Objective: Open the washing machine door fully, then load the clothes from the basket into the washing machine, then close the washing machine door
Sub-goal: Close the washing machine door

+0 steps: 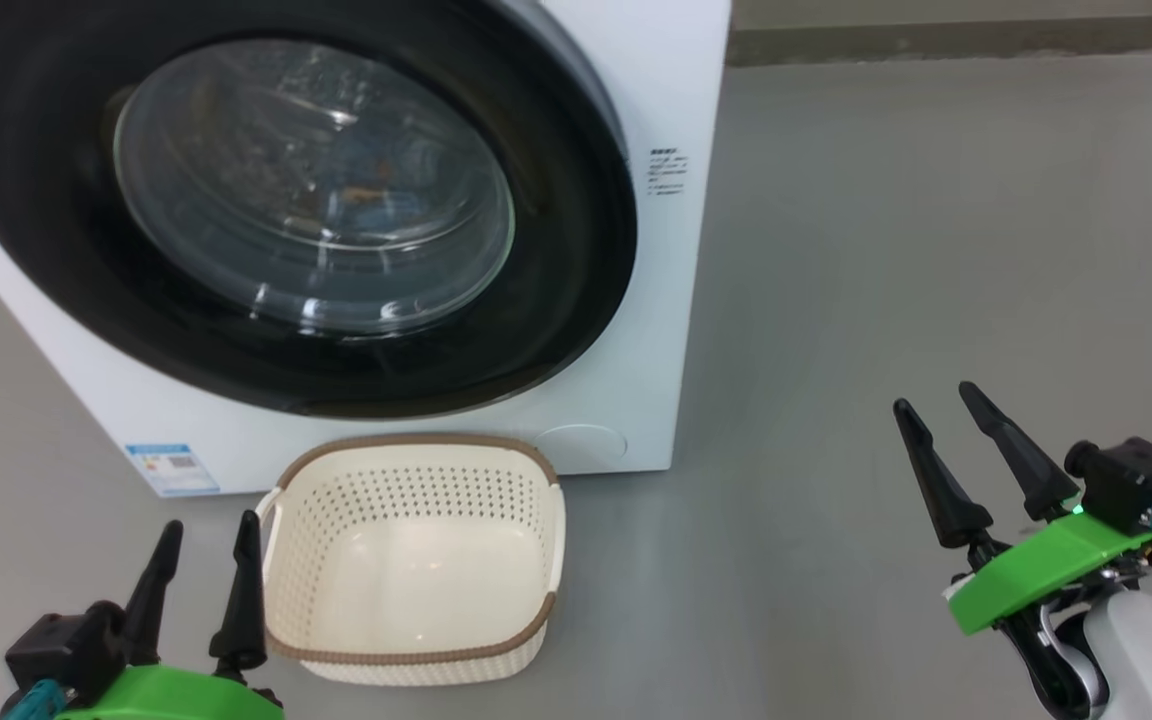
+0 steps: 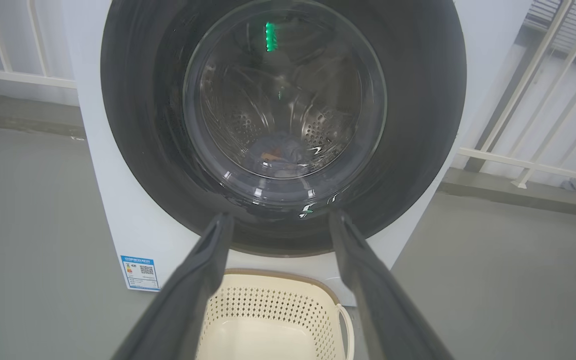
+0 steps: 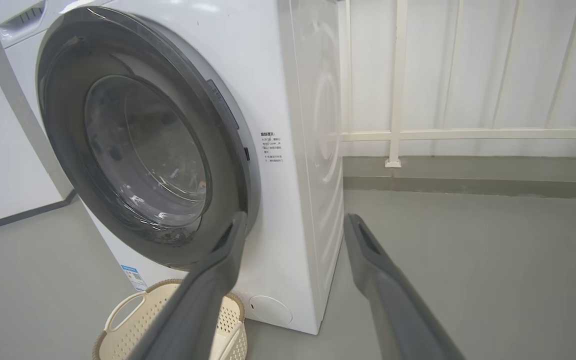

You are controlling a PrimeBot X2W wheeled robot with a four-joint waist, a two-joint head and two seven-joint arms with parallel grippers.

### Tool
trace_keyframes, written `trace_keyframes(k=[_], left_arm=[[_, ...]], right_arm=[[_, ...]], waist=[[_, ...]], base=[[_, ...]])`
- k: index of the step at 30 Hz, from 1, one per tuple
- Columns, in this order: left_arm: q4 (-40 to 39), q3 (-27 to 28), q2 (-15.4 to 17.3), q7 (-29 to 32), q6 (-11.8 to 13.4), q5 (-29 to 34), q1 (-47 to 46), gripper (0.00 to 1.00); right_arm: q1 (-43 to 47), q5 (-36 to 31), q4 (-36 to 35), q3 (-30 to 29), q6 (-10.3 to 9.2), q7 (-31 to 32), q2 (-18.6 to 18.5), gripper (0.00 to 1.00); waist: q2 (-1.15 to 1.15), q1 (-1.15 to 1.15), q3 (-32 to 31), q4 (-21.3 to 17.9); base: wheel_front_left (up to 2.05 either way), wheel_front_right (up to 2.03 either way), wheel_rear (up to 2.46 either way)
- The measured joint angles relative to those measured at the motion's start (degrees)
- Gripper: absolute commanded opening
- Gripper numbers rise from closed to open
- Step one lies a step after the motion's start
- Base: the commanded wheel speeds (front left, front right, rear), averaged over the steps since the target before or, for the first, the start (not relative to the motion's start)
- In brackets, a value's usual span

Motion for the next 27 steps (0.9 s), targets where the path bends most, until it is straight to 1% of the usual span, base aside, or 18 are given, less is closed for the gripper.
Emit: trace_keyframes(k=[5, 11, 27], left_arm=[[-1.5, 0.0, 0.4, 0.1, 0.0, -1.1, 0.3, 1.00], [-2.1, -0.2, 1.0, 0.3, 0.0, -1.4, 0.5, 1.00], [-2.4, -0.8, 1.4, 0.8, 0.5, -1.4, 0.6, 1.00]], right_arm=[[2.6, -1.0, -1.6, -2.0, 0.00, 0.0, 0.6, 1.00], [4.1, -2.2, -2.3, -2.8, 0.00, 0.0, 1.6, 1.00], [4.1, -3.1, -2.8, -3.9, 0.00, 0.0, 2.1, 1.00]], waist=[[0.00, 0.00, -1.2, -1.5], [0.00, 0.00, -1.6, -2.5], [0.00, 0.00, -1.2, -2.0]], base=[[0.00, 0.00, 0.00], [0.00, 0.00, 0.00], [0.00, 0.00, 0.00]])
